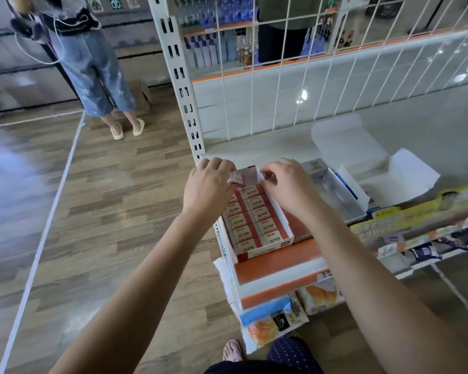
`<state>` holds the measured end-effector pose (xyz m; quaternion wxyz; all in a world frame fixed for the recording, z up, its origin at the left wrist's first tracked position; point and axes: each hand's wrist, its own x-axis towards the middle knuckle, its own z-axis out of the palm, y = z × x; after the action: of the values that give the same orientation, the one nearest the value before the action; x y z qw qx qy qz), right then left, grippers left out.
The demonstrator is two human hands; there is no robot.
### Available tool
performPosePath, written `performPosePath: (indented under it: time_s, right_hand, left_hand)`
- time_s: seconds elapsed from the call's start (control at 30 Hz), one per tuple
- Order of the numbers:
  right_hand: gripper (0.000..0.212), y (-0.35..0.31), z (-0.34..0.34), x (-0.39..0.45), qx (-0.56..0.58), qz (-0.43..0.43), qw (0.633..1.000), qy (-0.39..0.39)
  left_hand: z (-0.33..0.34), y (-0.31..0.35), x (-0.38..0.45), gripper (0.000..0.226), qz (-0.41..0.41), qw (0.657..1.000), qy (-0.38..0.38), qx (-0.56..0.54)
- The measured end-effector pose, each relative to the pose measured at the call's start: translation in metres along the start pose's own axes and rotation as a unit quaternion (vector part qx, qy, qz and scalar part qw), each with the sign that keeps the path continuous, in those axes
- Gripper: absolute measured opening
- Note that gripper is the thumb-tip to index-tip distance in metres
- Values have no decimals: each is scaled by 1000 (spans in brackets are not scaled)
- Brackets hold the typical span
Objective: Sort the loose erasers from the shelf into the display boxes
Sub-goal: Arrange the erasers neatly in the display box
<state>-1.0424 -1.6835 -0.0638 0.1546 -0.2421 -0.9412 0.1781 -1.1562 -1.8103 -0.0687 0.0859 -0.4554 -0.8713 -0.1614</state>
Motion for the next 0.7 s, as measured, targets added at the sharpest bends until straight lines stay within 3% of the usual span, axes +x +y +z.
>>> performPosePath:
  time_s: [0.4,0.7]
  right_hand:
    - [27,1,6,-2,2,16,1000,2]
    - [28,1,7,-3,4,20,1000,-2]
  left_hand:
    - [-5,-13,-2,24,34,998,-50,-10]
    - [-8,-12,4,25,85,991,-77,61]
